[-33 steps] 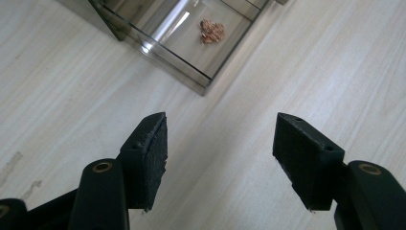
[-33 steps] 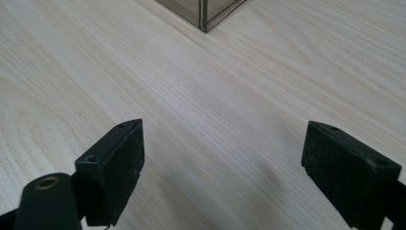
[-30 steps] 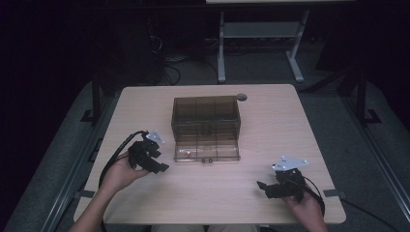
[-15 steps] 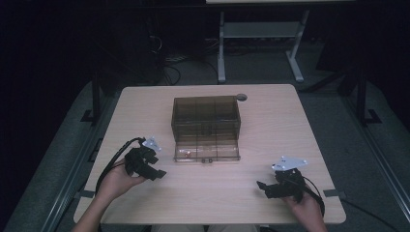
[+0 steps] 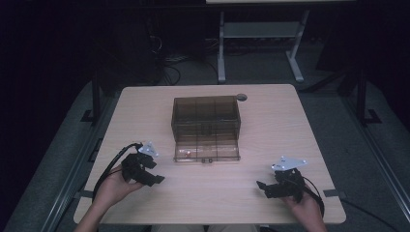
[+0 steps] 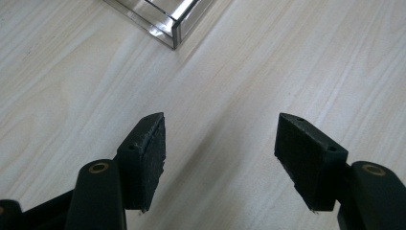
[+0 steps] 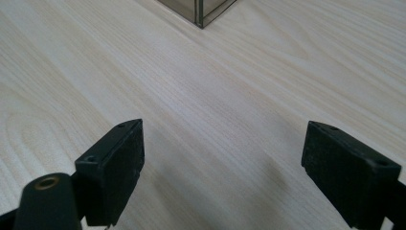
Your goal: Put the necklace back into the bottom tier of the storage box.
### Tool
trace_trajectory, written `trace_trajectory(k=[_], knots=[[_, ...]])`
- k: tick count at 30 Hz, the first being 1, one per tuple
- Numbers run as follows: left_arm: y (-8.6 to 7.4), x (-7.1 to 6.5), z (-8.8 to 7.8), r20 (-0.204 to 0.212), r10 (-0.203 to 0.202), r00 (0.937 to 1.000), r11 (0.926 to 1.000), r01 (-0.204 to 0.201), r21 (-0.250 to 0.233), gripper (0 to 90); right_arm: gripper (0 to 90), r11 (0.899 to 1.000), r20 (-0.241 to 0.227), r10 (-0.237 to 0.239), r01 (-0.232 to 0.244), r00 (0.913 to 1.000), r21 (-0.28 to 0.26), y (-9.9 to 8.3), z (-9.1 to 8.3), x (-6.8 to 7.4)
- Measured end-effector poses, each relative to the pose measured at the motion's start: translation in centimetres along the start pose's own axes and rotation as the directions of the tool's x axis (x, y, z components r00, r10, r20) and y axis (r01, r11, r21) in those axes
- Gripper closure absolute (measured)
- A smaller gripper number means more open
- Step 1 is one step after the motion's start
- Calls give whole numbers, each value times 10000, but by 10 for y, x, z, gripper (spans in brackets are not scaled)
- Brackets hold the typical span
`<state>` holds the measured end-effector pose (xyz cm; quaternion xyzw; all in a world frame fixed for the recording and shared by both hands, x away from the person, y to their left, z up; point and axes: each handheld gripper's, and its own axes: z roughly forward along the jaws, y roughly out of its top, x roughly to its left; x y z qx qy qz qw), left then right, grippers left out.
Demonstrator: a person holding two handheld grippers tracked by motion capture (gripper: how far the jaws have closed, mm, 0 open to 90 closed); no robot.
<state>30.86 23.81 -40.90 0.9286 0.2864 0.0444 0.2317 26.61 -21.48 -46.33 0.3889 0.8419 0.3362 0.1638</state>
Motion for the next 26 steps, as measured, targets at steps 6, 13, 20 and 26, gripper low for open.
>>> trace_trajectory(k=[6, 13, 20, 26], knots=[[-6, -6, -3, -35, -64, 10000, 9998, 63, -198, 343, 142, 9998, 60, 203, -203, 9998, 12, -1, 1, -2], [-12, -13, -3, -97, 3, 10000, 9995, -6, -331, 339, 142, 9995, 144, 298, -298, 9995, 49, -3, 2, -3], [-20, -17, -3, -58, -158, 9999, 9976, 153, -671, 321, 142, 9996, 227, 251, -254, 9994, 131, -4, 4, -3], [-28, -18, 0, -108, -253, 9996, 9966, 244, -781, 300, 142, 9997, 228, 214, -216, 9995, 122, -4, 5, -4]])
